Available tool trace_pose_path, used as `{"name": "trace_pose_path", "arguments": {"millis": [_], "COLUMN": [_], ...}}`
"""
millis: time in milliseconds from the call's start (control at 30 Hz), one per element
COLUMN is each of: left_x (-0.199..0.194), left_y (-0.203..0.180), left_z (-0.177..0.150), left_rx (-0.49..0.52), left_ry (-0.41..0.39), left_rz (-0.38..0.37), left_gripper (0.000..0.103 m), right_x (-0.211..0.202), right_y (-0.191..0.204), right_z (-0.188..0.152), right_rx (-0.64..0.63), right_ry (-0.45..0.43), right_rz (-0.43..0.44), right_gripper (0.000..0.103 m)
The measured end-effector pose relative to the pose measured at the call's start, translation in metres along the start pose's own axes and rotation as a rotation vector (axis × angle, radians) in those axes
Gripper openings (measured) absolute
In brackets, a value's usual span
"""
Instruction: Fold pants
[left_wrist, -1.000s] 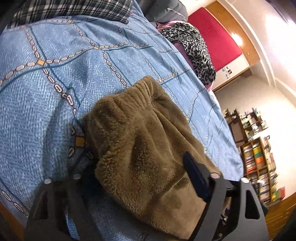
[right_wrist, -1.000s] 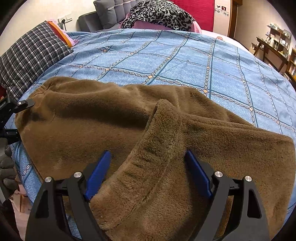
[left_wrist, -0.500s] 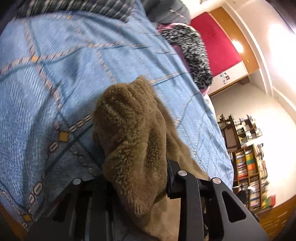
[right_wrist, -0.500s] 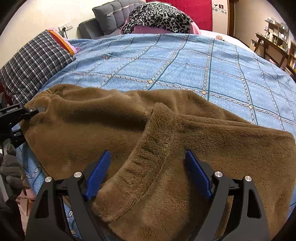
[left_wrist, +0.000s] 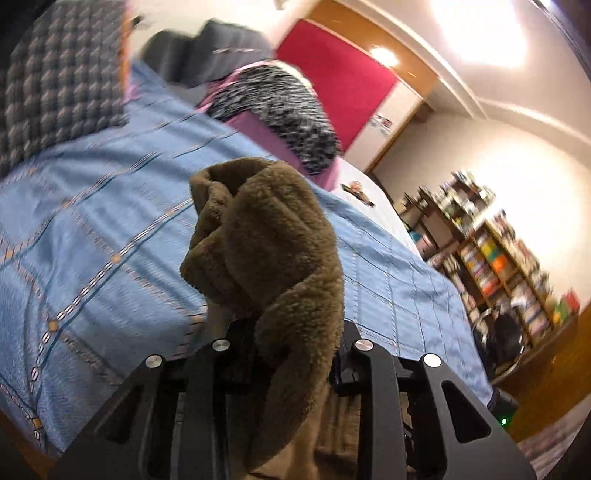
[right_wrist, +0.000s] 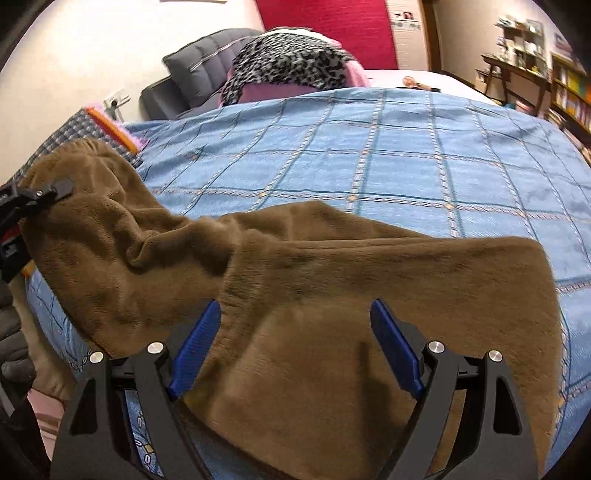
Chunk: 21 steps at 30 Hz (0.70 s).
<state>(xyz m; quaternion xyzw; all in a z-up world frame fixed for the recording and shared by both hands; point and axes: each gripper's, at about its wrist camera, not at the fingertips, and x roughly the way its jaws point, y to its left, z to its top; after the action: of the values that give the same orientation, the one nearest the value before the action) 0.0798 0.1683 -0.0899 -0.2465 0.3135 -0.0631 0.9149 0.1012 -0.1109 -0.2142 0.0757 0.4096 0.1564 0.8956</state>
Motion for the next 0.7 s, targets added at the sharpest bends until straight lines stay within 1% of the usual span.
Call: {"name": "trace_pose_path", "arguments": {"millis": [133,233,367,600,700], "left_x": [0.006,0.013,0.027,0.062,0.077], "left_y": [-0.059,-0.097,-0.141,-0.197,-0.219], "left_z": [-0.011,-0.025,-0.047,-0.09,-0.112], "left_rx": [0.129,0.207,0.307,0.44,0.488], "left_ry": [0.019,0.041,0.081,0.166,0.212], "left_rz": [-0.015,-0.03,-0.028,-0.045,-0.055], "left_gripper": [0.028,0.028,0.028,0.028,0.028], "right_x": [-0.014,-0.024,-0.035,-0.052,-0.059], "right_y": [-0.027,-0.046,-0.07,-0.107,-0.115], "right_z": [-0.007,-0.012,-0.019,-0.033,-0.038], "right_rx": [0.055,0.097,0.15,0.23,0.241], "right_ry": [-0.022,-0.036,-0.052,-0.074,-0.084], "right_rz": [-0.014,-0.023,-0.032,-0.042,-0.036], "right_gripper": [0.085,0.085,0.085,0.085,0.085]}}
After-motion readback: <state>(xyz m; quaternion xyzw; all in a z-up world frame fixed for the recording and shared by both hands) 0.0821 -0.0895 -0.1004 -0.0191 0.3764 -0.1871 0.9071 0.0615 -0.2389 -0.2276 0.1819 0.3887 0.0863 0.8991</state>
